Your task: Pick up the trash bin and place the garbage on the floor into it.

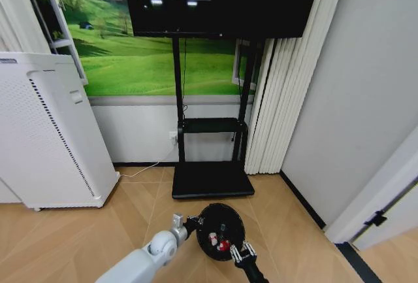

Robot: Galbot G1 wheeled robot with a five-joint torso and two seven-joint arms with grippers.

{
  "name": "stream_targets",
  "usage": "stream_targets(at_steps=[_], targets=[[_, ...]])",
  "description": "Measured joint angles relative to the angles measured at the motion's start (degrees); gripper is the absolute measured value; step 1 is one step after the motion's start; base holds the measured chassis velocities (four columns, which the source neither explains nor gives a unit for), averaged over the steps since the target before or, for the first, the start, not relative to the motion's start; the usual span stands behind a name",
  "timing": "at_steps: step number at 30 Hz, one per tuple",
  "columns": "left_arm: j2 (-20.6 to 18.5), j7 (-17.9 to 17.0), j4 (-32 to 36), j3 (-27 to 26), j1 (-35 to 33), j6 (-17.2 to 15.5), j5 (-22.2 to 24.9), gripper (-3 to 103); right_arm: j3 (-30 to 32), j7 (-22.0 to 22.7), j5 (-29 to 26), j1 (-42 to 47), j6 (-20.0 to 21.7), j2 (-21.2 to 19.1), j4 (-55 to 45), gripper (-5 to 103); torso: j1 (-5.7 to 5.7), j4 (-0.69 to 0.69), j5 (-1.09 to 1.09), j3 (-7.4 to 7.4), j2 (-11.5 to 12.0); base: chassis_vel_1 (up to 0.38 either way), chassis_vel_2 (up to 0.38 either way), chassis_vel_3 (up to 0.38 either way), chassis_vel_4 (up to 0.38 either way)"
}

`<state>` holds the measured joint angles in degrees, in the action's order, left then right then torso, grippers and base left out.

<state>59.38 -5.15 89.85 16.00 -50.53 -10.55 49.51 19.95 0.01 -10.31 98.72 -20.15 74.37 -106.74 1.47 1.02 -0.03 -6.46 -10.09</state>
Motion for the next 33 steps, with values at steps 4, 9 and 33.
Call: stream_targets(at_steps=[4,9,33], targets=[[-1.8,-4.6,4.5,-6.6,-3.8,-1.1,1.8,4,1.6,3.6,-1.3,-0.4,0.7,0.4,-1.7,67,0.00,-0.02,0.01,0.01,0.0,0.000,0.000,0.000,0.000],[-6.1,-7.4,11.9,-18.7,-12.2,-1.9,4.2,4,3.7,7.3,-2.3,-2.0,0.4,0.6,-1.7,89,0.00,-0.05,0.01,0.01,0.0,0.000,0.000,0.000,0.000],[3.4,-24.1,32.3,-84.4,-69.5,-6.6,25.6,4,8.3,8.7,-2.4,-5.1,-0.9,4.4,-0.5,100,0.00,-0.01,0.00,0.01,0.0,0.022,0.024,-0.022,-0.021]])
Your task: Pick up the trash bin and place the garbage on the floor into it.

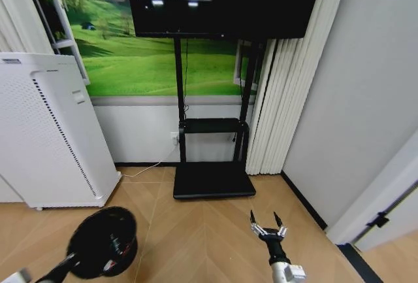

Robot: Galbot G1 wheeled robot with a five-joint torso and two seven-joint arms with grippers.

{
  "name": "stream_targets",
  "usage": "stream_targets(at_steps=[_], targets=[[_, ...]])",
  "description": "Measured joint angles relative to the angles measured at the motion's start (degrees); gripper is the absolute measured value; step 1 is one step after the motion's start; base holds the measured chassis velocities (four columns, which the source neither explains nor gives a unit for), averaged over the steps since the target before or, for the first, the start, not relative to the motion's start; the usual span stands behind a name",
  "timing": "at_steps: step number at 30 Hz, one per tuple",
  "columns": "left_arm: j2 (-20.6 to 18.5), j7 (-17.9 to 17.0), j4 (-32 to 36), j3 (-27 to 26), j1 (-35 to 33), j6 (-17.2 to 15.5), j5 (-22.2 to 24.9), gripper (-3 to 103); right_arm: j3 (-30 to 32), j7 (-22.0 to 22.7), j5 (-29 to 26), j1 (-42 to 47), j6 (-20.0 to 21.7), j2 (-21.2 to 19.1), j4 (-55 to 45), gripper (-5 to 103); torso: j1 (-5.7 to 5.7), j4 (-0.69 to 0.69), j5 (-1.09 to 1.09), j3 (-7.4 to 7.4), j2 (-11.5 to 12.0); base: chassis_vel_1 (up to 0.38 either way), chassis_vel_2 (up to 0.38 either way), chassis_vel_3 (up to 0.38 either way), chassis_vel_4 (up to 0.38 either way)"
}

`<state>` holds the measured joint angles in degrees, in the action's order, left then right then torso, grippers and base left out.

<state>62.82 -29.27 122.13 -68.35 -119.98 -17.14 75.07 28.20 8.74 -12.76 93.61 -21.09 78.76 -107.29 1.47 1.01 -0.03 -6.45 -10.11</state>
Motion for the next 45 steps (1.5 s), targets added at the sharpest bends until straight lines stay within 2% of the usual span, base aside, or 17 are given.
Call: stream_targets(at_steps=[2,4,6,12,18,21,24,26,30,36,45], targets=[[0.1,0.8,-0.7,-1.2,-1.3,0.6,0.1,4,-0.2,0.0,0.0,-0.3,0.0,0.0,0.2,100,0.00,-0.01,0.01,0.01,0.0,0.134,0.168,-0.196,-0.168],[0.6,2.9,-3.0,-2.4,-2.3,3.1,-1.9,4,-0.5,0.0,-0.1,-0.9,-0.2,-0.1,0.7,100,0.00,-0.02,0.03,0.00,0.0,0.226,0.227,-0.198,-0.188],[0.8,3.4,-3.6,-2.4,-1.9,3.4,-2.9,4,-0.6,0.0,-0.4,-1.1,-0.4,-0.2,0.9,100,0.00,-0.02,0.01,0.00,0.0,0.220,0.245,-0.206,-0.196],[1.1,3.6,-3.3,0.3,0.2,2.5,-4.6,4,0.1,0.4,-1.4,-1.0,-1.1,-0.7,1.6,100,0.02,0.01,-0.01,0.00,0.0,0.165,0.164,-0.189,-0.170],[1.8,0.3,-2.6,2.7,0.2,0.4,-4.0,4,1.2,0.9,-2.3,-0.8,-3.4,-0.6,2.4,100,0.02,0.02,0.03,-0.01,0.0,0.012,0.015,-0.002,-0.016],[2.3,-0.4,-3.0,2.5,-1.4,0.0,-3.9,4,1.8,0.4,-2.3,-1.0,-3.6,-0.4,2.7,100,0.01,-0.03,0.03,0.00,0.0,-0.080,-0.036,0.056,0.069],[2.1,-0.1,-3.8,1.6,-3.3,0.1,-3.7,4,1.9,0.1,-1.7,-1.0,-3.6,-0.3,3.0,100,0.01,-0.04,0.03,0.00,0.0,-0.022,-0.032,0.040,0.064],[1.2,1.3,-5.7,0.5,-4.7,1.0,-3.9,4,1.8,0.1,-1.1,-1.0,-3.6,0.0,3.3,100,0.01,-0.04,0.05,0.00,0.0,0.000,0.000,0.000,0.000],[0.5,2.4,-8.1,-0.1,-4.0,1.7,-3.9,4,1.5,0.3,-0.5,-1.0,-3.7,0.4,3.6,100,0.01,-0.01,0.04,0.00,0.0,0.010,0.018,-0.013,-0.006],[0.3,3.1,-9.7,1.5,-1.2,1.7,-4.5,4,1.3,0.6,-0.3,-0.9,-3.7,0.4,3.6,100,0.00,0.00,0.02,0.00,0.0,0.082,0.106,-0.075,-0.095],[0.3,2.3,-11.9,5.0,0.9,1.8,-6.6,4,1.5,1.6,-0.9,-0.9,-3.8,0.1,3.6,100,0.01,-0.01,0.02,-0.01,0.0,0.153,0.168,-0.159,-0.165]])
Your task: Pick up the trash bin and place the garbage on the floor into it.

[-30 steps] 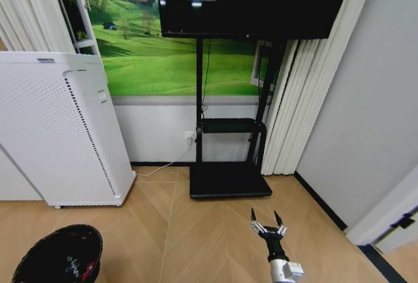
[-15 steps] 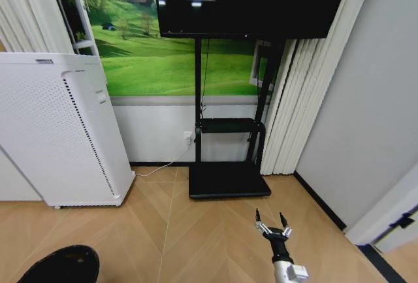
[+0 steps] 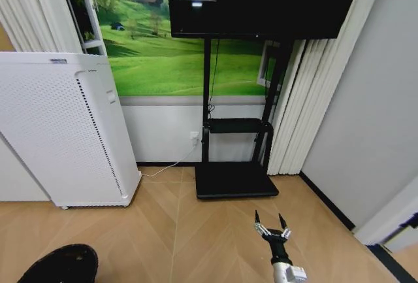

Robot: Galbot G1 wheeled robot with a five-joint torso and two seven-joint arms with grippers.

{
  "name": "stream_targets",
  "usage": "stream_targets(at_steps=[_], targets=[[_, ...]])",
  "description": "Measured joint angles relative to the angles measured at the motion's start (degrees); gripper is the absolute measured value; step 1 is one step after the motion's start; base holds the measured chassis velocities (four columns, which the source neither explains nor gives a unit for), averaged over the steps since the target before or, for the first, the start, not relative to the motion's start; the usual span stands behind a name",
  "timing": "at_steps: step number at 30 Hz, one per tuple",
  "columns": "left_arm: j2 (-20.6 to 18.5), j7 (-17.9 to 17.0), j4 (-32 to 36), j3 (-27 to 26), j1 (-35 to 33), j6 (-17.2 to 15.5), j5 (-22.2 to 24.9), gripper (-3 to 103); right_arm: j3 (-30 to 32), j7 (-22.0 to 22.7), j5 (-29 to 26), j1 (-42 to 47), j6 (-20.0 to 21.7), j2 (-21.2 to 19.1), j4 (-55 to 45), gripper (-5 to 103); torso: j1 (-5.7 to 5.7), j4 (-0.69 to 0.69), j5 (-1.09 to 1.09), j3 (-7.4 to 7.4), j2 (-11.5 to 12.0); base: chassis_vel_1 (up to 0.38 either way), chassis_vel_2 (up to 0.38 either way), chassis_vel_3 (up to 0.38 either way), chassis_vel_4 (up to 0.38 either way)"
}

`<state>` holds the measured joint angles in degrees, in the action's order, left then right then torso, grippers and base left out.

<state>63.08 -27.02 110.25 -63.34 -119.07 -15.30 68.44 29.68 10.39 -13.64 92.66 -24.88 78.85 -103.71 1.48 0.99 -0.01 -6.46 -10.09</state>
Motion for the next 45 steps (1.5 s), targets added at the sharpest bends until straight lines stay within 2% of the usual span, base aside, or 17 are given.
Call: stream_targets(at_steps=[5,9,17,23,25,26,28,29,31,32,35,36,38,39,41,42,45], targets=[[-0.1,0.6,-0.7,0.8,0.5,0.2,-0.6,4,0.0,0.5,0.0,-0.1,0.3,0.1,0.0,100,0.01,-0.02,0.01,0.01,0.0,0.089,0.075,-0.056,-0.068],[0.0,4.1,-1.2,3.1,2.3,0.5,-2.9,4,-0.4,1.2,0.7,-0.2,0.4,0.4,0.2,100,-0.01,0.02,0.01,0.00,0.0,-0.024,-0.022,0.032,0.025],[0.4,2.9,-1.8,5.4,2.3,-0.4,-4.2,4,-0.6,1.2,0.8,-0.5,0.5,0.4,0.2,100,-0.01,-0.02,0.01,0.01,0.0,-0.009,-0.012,0.021,0.011],[0.5,2.0,-2.3,5.8,2.1,-0.7,-5.7,2,-0.7,1.1,1.4,-0.4,0.3,0.7,0.5,100,-0.01,0.01,0.02,0.00,0.0,0.000,0.000,0.000,0.000],[0.4,1.4,-2.7,5.6,2.3,-1.0,-6.4,12,-0.8,1.1,1.6,-0.3,0.1,0.6,0.5,100,-0.01,0.01,0.03,0.01,0.0,0.000,0.000,0.000,0.000],[0.4,1.4,-2.7,5.6,2.3,-1.0,-6.4,12,-0.8,1.1,1.6,-0.3,0.1,0.6,0.5,100,-0.01,0.01,0.03,0.01,0.0,0.000,0.000,0.000,0.000],[0.1,1.3,-3.6,5.4,2.7,-1.0,-6.6,23,-0.8,1.0,1.6,-0.3,-0.1,0.5,0.6,100,-0.01,0.00,0.02,0.01,0.0,0.000,0.000,0.000,0.000],[0.1,1.3,-3.6,5.4,2.7,-1.0,-6.6,23,-0.8,1.0,1.6,-0.3,-0.1,0.5,0.6,100,-0.01,0.00,0.02,0.01,0.0,0.000,0.000,0.000,0.000],[0.0,1.1,-4.1,5.4,3.2,-1.4,-6.7,34,-0.8,1.0,1.6,-0.3,-0.2,0.4,0.7,100,-0.01,0.01,0.01,0.01,0.0,0.000,0.000,0.000,0.000],[0.0,1.1,-4.1,5.4,3.2,-1.4,-6.7,34,-0.8,1.0,1.6,-0.3,-0.2,0.4,0.7,100,-0.01,0.01,0.01,0.01,0.0,0.000,0.000,0.000,0.000],[0.4,0.8,-4.1,5.9,3.4,-1.7,-7.0,51,-0.7,1.0,1.3,-0.2,-0.2,0.3,0.5,100,-0.01,0.01,0.01,0.01,0.0,0.000,0.000,0.000,0.000],[0.4,0.8,-4.1,5.9,3.4,-1.7,-7.0,51,-0.7,1.0,1.3,-0.2,-0.2,0.3,0.5,100,-0.01,0.01,0.01,0.01,0.0,0.000,0.000,0.000,0.000],[0.6,1.0,-3.4,5.5,3.0,-1.6,-7.4,61,-0.5,1.0,1.2,-0.1,-0.3,0.1,0.6,100,-0.01,0.01,0.00,0.01,0.0,0.000,0.000,0.000,0.000],[0.6,1.0,-3.4,5.5,3.0,-1.6,-7.4,61,-0.5,1.0,1.2,-0.1,-0.3,0.1,0.6,100,-0.01,0.01,0.00,0.01,0.0,0.000,0.000,0.000,0.000],[0.8,2.0,-2.0,4.3,1.5,-0.3,-9.8,72,-0.4,1.0,1.1,-0.2,-0.4,0.0,0.7,100,-0.01,0.02,0.01,0.01,0.0,0.000,0.000,0.000,0.000],[0.8,2.0,-2.0,4.3,1.5,-0.3,-9.8,72,-0.4,1.0,1.1,-0.2,-0.4,0.0,0.7,100,-0.01,0.02,0.01,0.01,0.0,0.000,0.000,0.000,0.000],[2.0,3.4,0.9,2.5,-0.5,2.1,-17.7,88,-0.4,1.0,1.4,-0.3,-0.4,0.2,1.0,100,-0.01,0.00,0.02,0.01,0.0,0.000,0.000,0.000,0.000]])
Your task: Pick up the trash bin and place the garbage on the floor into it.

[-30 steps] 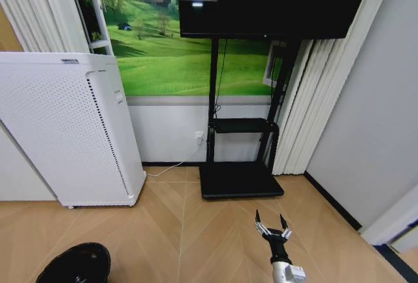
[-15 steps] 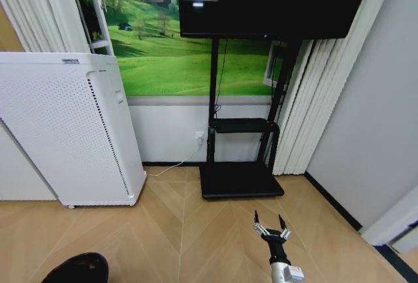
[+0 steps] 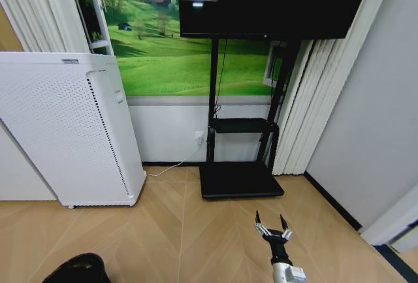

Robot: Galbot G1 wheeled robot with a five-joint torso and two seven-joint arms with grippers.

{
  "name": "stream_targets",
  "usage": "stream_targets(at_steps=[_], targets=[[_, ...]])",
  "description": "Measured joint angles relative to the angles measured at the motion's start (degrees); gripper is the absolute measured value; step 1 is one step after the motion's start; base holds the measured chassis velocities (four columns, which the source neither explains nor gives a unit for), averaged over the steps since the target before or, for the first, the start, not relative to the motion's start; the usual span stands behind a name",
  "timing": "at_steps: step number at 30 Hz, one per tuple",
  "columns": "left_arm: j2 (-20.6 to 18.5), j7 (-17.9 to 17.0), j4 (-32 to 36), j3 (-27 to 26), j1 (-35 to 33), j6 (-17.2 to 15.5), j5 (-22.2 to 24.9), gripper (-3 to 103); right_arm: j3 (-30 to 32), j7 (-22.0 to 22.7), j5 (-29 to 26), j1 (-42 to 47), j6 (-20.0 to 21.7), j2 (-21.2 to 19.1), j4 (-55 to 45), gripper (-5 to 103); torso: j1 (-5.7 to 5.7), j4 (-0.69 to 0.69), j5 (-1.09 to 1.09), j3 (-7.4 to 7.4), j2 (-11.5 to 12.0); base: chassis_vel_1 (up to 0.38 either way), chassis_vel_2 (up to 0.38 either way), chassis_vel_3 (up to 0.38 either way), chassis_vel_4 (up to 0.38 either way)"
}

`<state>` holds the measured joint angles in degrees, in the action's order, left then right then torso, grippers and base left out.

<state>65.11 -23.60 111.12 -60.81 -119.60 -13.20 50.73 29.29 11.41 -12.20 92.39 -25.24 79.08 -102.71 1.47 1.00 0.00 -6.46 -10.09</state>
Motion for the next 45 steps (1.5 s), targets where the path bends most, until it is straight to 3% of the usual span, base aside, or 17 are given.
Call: stream_targets(at_steps=[1,3,4,6,7,10,11,13,14,17,21,23,31,40,45], targets=[[0.0,0.0,0.0,0.0,0.0,0.0,0.0,88,0.0,0.0,0.0,0.0,0.0,0.0,0.0,100,0.00,0.00,0.00,0.00,0.0,0.000,0.000,0.000,0.000],[1.6,1.0,1.4,-2.3,-1.8,2.0,-11.0,98,0.1,-0.1,0.5,0.0,0.3,0.2,0.0,100,0.00,0.01,-0.01,0.00,0.0,0.000,0.000,0.000,0.000],[1.6,1.0,1.4,-2.3,-1.8,2.0,-11.0,98,0.1,-0.1,0.5,0.0,0.3,0.2,0.0,100,0.00,0.01,-0.01,0.00,0.0,0.000,0.000,0.000,0.000],[2.8,3.3,3.0,-4.5,-3.7,5.0,-18.1,100,0.6,-0.7,1.3,0.3,0.6,0.0,0.4,100,0.00,-0.02,0.01,0.00,0.0,0.000,0.000,0.000,0.000],[2.8,3.3,3.0,-4.5,-3.7,5.0,-18.1,100,0.6,-0.7,1.3,0.3,0.6,0.0,0.4,100,0.00,-0.02,0.01,0.00,0.0,0.000,0.000,0.000,0.000],[4.0,8.9,7.4,-6.9,-4.7,11.1,-22.3,100,1.1,-2.8,1.5,1.6,0.7,-0.5,-0.3,100,0.00,-0.01,0.01,0.00,0.0,0.000,0.000,0.000,0.000],[4.0,8.9,7.4,-6.9,-4.7,11.1,-22.3,100,1.1,-2.8,1.5,1.6,0.7,-0.5,-0.3,100,0.00,-0.01,0.01,0.00,0.0,0.000,0.000,0.000,0.000],[4.2,14.0,10.9,-7.1,-2.7,15.7,-24.9,100,0.9,-5.7,0.6,3.5,0.6,-0.6,-1.7,100,0.00,0.00,0.01,0.00,0.0,0.000,0.000,0.000,0.000],[4.2,14.0,10.9,-7.1,-2.7,15.7,-24.9,100,0.9,-5.7,0.6,3.5,0.6,-0.6,-1.7,100,0.00,0.00,0.01,0.00,0.0,0.000,0.000,0.000,0.000],[2.7,18.7,13.4,-3.1,2.6,19.8,-27.3,100,0.7,-8.3,0.7,7.8,1.7,0.3,-5.5,100,0.00,0.04,-0.01,0.00,0.0,0.000,0.000,0.000,0.000],[1.8,20.5,15.3,0.6,5.1,19.7,-26.7,100,0.8,-6.8,0.6,10.5,3.6,1.0,-8.9,100,0.00,0.02,0.00,0.00,0.0,0.000,0.000,0.000,0.000],[1.1,21.5,17.2,5.3,7.3,19.0,-26.7,100,2.1,-4.4,0.9,12.5,5.3,1.7,-12.7,100,0.00,0.02,-0.02,0.00,0.0,0.000,0.000,0.000,0.000],[1.0,19.9,19.4,16.5,11.3,17.4,-30.6,100,7.5,-0.2,0.8,14.9,8.1,2.9,-20.9,100,0.01,0.02,0.00,0.00,0.0,0.000,0.000,0.000,0.000],[3.7,19.4,20.9,21.9,10.6,16.9,-32.8,100,7.0,-0.9,5.2,16.6,6.9,5.6,-22.3,100,0.01,0.01,0.00,0.00,0.0,0.000,0.000,0.000,0.000],[4.2,19.3,21.0,21.5,10.5,17.8,-33.3,100,6.5,-1.5,5.2,16.9,7.5,6.0,-23.0,100,0.01,0.00,0.00,0.00,0.0,0.000,0.000,0.000,0.000]])
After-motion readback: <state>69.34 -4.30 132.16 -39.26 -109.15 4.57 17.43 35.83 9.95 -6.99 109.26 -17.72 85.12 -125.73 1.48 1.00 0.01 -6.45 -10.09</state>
